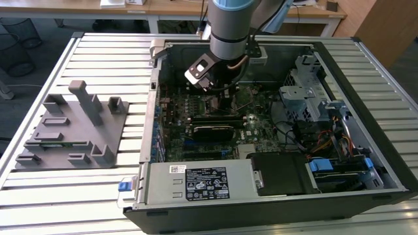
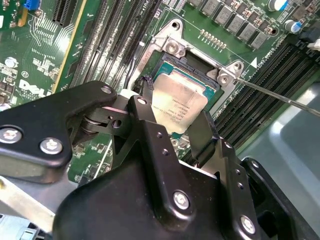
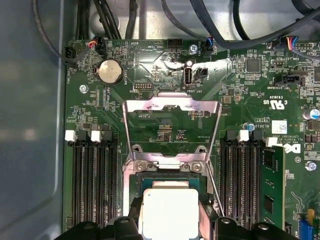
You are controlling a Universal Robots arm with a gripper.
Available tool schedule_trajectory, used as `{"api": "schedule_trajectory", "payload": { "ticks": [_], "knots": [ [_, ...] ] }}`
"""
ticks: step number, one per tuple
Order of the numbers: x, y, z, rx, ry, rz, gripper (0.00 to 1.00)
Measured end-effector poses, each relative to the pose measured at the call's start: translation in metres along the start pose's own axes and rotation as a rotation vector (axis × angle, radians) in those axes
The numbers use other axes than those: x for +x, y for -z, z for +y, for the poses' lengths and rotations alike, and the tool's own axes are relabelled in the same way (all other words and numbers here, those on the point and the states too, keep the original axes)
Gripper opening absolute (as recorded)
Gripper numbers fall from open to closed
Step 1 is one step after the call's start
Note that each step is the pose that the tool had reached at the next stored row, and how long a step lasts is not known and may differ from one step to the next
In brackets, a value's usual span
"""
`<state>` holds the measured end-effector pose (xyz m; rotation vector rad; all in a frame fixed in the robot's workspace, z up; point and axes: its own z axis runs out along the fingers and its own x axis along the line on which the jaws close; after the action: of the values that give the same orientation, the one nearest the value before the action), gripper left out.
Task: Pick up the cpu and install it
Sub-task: 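Place the cpu into insertion slot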
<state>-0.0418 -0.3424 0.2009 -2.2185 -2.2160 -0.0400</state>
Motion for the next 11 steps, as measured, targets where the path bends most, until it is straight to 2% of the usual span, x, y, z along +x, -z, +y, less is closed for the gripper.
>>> {"api": "schedule_trajectory", "payload": {
  "ticks": [11],
  "knots": [
    [-0.0002, -0.0057, -0.0002, 0.0003, 0.000, -0.0004, 0.53]
  ]
}}
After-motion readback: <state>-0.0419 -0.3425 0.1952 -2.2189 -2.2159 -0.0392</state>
